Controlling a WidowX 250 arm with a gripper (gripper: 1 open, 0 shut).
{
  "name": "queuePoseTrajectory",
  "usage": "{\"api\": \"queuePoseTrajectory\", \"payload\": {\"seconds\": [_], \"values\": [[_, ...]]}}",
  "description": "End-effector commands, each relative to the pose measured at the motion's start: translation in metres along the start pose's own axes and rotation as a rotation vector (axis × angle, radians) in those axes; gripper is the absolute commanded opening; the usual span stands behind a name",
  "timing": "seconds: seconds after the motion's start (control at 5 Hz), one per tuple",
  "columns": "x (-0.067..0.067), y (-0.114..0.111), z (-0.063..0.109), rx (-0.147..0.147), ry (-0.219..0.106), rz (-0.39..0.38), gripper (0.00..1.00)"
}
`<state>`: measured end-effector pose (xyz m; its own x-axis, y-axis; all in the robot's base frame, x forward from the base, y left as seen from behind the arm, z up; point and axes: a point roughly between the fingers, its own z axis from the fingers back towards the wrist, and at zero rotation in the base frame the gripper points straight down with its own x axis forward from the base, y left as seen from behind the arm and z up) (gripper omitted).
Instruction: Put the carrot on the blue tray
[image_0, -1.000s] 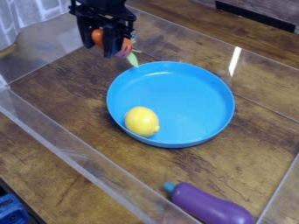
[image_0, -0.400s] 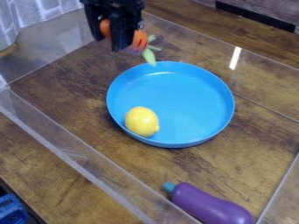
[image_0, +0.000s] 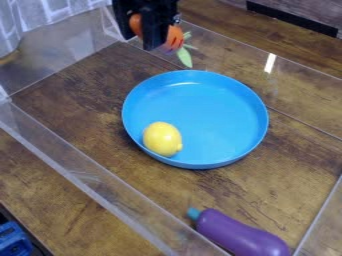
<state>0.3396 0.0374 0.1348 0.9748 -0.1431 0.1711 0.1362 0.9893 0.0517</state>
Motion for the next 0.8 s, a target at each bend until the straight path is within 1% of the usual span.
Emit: {"api": "queuePoseTrajectory", "payload": {"seconds": [0.0,0.2,0.4,0.6], "values": [[0.006,-0.01,0.007,-0.003,-0.063,-0.064,0.0],[0.0,-0.021,-0.001,-0.021,-0.065,-0.121,0.0],[0.005,-0.026,0.007,-0.024,-0.063,-0.123,0.0],[0.011,-0.027,0.01,-0.018,-0.059,-0.126,0.0]]}}
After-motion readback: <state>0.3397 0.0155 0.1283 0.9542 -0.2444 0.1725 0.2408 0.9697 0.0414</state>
